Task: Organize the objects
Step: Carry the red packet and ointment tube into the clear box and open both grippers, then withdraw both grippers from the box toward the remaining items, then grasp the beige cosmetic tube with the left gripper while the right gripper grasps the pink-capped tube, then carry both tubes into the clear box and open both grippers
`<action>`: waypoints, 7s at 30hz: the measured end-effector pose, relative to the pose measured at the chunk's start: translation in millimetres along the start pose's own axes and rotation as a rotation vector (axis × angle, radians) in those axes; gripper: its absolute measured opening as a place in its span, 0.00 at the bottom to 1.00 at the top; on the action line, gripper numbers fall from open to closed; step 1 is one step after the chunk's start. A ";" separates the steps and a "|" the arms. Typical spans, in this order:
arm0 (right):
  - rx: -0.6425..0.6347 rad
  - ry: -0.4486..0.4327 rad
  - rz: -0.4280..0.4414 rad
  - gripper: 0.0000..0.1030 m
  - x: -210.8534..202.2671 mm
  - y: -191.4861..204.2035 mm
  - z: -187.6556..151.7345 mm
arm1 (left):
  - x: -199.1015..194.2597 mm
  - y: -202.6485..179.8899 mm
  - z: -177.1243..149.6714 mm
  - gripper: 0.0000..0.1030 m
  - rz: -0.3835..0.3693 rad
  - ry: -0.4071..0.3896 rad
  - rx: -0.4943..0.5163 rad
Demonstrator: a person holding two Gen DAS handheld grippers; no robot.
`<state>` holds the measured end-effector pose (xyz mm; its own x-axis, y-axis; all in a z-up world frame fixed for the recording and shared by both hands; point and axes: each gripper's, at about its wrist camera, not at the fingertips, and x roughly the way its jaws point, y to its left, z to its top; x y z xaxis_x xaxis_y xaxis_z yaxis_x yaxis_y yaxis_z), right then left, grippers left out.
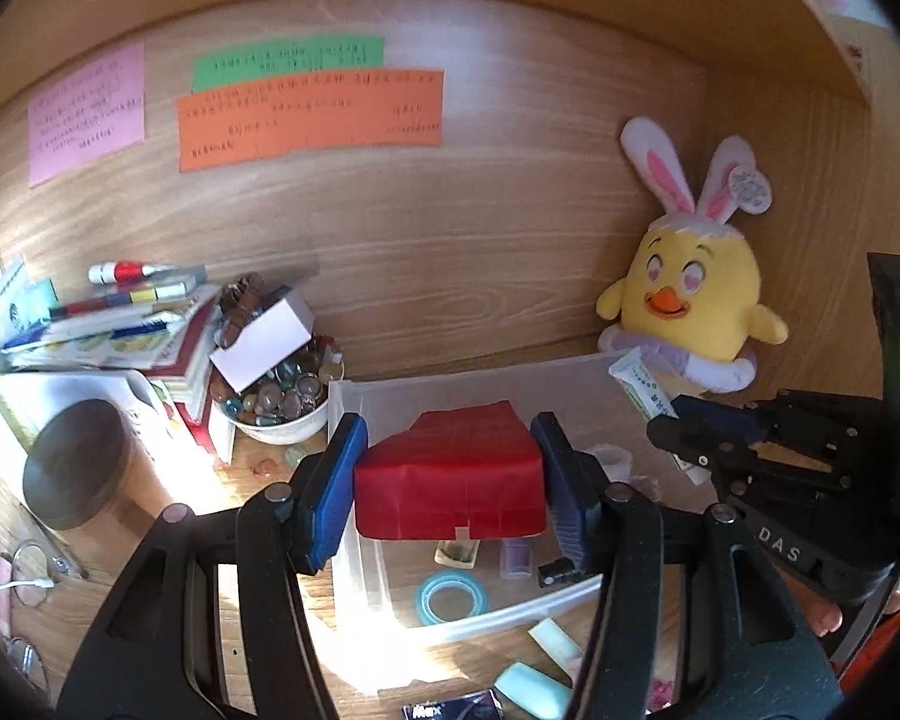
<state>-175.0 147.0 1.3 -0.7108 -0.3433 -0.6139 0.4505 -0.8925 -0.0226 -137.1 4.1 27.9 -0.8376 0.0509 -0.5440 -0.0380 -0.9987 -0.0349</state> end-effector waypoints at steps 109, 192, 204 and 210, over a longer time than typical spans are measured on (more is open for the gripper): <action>-0.029 0.193 0.161 0.23 -60.0 44.6 -159.0 | -66.1 -63.0 -159.1 0.34 -0.152 0.301 0.022; 0.093 0.037 -0.002 0.13 13.7 -17.3 -10.3 | 30.3 -24.2 -17.8 0.21 -0.090 0.190 0.066; 0.069 0.095 0.017 0.13 32.1 -13.5 -18.7 | 50.8 -33.6 -20.1 0.21 -0.127 0.241 0.076; 0.042 0.115 0.007 0.14 39.2 -7.1 -21.0 | 52.0 -32.0 -21.9 0.21 -0.123 0.252 0.075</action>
<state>-194.7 146.0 -39.2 -0.6400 -0.3161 -0.7004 0.4310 -0.9023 0.0134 -167.5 38.8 -17.6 -0.6628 0.1627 -0.7309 -0.1789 -0.9822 -0.0564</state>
